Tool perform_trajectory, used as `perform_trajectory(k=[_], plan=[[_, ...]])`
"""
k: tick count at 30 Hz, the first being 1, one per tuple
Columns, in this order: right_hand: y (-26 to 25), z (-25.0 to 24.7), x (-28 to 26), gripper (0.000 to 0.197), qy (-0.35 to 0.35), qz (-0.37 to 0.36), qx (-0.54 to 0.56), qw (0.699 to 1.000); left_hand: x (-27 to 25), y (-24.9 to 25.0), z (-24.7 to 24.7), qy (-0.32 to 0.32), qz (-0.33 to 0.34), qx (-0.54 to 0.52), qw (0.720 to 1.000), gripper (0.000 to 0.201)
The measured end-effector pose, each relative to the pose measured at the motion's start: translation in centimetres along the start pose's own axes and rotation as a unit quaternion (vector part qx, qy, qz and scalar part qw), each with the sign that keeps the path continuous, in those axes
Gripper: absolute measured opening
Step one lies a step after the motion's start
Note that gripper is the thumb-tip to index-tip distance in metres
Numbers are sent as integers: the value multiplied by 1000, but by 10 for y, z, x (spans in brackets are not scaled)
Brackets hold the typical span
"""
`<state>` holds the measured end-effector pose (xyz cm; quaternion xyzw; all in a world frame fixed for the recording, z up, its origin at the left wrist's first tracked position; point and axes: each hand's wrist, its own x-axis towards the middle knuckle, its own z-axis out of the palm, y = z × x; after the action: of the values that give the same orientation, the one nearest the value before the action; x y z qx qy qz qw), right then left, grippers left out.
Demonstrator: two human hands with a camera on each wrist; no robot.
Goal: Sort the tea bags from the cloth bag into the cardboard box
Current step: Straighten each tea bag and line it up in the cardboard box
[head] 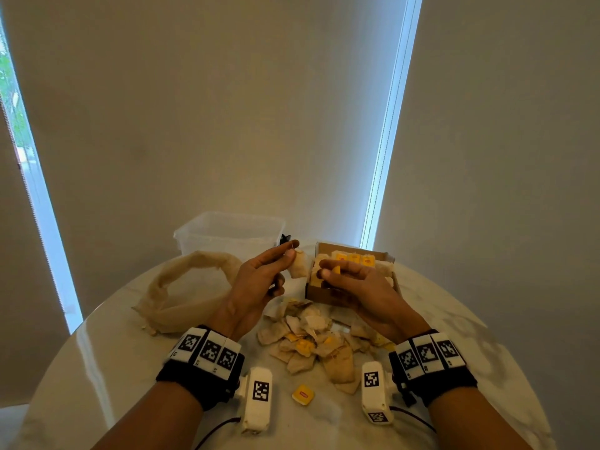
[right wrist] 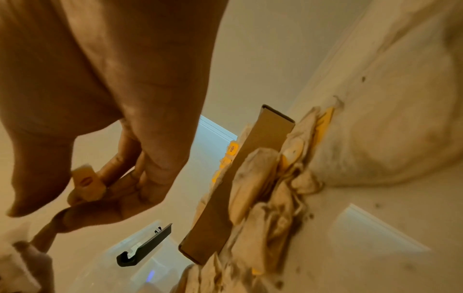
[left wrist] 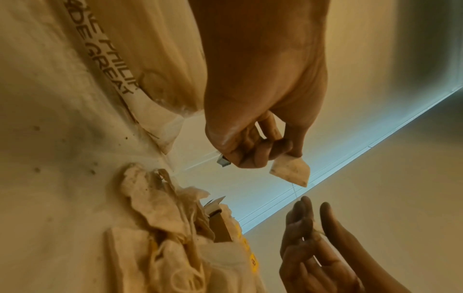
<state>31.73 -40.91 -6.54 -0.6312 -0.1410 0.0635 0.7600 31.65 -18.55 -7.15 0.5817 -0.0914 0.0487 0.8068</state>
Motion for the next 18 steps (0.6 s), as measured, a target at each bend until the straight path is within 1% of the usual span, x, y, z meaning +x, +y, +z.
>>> perform_trajectory(k=[4, 7, 10, 14, 16, 18], plan=[[-4, 1, -5, 40, -36, -27, -73, 996, 1, 1, -3, 15, -2, 1, 1000, 25], [-11, 6, -11, 28, -23, -47, -102, 993, 2, 2, -4, 31, -9, 2, 999, 22], [-18, 12, -14, 19, -2, -86, -144, 986, 0, 2, -3, 23, -7, 32, 999, 21], [-24, 15, -17, 14, 4, -137, -220, 966, -3, 2, -2, -20, -11, 136, 990, 22], [-27, 15, -20, 15, -17, -163, -232, 959, -5, 4, -1, -56, -36, 188, 980, 22], [-31, 13, -21, 17, -32, -183, -233, 955, -8, 7, 2, -98, -64, 240, 964, 21]])
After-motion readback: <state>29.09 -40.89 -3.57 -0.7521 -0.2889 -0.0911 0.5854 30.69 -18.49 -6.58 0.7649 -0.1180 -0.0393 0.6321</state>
